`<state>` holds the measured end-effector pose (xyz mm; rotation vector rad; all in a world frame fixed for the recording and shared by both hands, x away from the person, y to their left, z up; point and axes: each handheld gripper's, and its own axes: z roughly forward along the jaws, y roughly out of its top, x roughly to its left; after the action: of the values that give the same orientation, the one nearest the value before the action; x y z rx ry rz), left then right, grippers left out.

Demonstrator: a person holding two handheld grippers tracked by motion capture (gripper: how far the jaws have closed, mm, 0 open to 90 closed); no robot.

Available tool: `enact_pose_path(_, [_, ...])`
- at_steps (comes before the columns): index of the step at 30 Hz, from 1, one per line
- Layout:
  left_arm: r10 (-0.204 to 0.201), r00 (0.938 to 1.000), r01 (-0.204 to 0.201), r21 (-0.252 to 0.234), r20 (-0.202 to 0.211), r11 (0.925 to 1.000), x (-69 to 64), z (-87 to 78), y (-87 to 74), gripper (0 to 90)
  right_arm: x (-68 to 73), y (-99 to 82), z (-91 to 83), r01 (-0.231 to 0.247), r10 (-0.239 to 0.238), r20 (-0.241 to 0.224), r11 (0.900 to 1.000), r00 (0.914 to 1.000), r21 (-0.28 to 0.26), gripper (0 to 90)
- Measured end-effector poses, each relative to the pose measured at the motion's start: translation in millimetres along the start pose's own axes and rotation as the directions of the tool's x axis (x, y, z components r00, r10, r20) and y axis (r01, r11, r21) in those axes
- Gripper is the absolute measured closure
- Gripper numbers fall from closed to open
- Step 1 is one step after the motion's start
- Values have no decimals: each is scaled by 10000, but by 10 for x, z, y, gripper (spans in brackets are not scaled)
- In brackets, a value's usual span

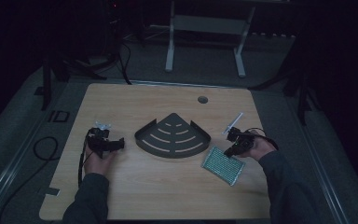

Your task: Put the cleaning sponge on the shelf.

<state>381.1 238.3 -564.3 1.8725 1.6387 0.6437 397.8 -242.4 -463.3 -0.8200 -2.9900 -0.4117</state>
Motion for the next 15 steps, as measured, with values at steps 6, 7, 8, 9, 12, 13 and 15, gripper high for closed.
enact_pose_path(6, [-1, 10000, 1, 0, 0, 10000, 0, 0, 0, 31, -5, 8, -84, -39, 42, 137, 9998, 9999, -199, 899])
enact_pose_path(7, [0, 10000, 0, -2, 1, 10000, 0, 0, 0, 31, -4, 9, -101, -17, 22, 187, 9997, 9998, -253, 899])
enact_pose_path(8, [-3, 10000, 3, -2, -1, 10000, 0, 0, 0, 31, -2, 9, -114, 16, -11, 184, 9996, 9998, -287, 899])
enact_pose_path(9, [-2, 10000, 2, -1, -2, 10000, 0, 0, 0, 31, 1, 13, -130, 26, -16, 281, 9994, 9996, -345, 899])
enact_pose_path(12, [-4, 10000, 4, 1, -4, 10000, -1, 0, 0, 31, 0, 26, -181, 38, -25, 291, 9989, 9996, -463, 899])
enact_pose_path(13, [-5, 10000, 5, -1, -6, 10000, -1, 0, 0, 31, 1, 29, -192, 61, -47, 300, 9989, 9995, -455, 899])
enact_pose_path(15, [-2, 10000, 2, 2, -5, 10000, -1, 0, 0, 31, -1, 40, -221, 0, 16, 296, 9986, 9996, -537, 899])
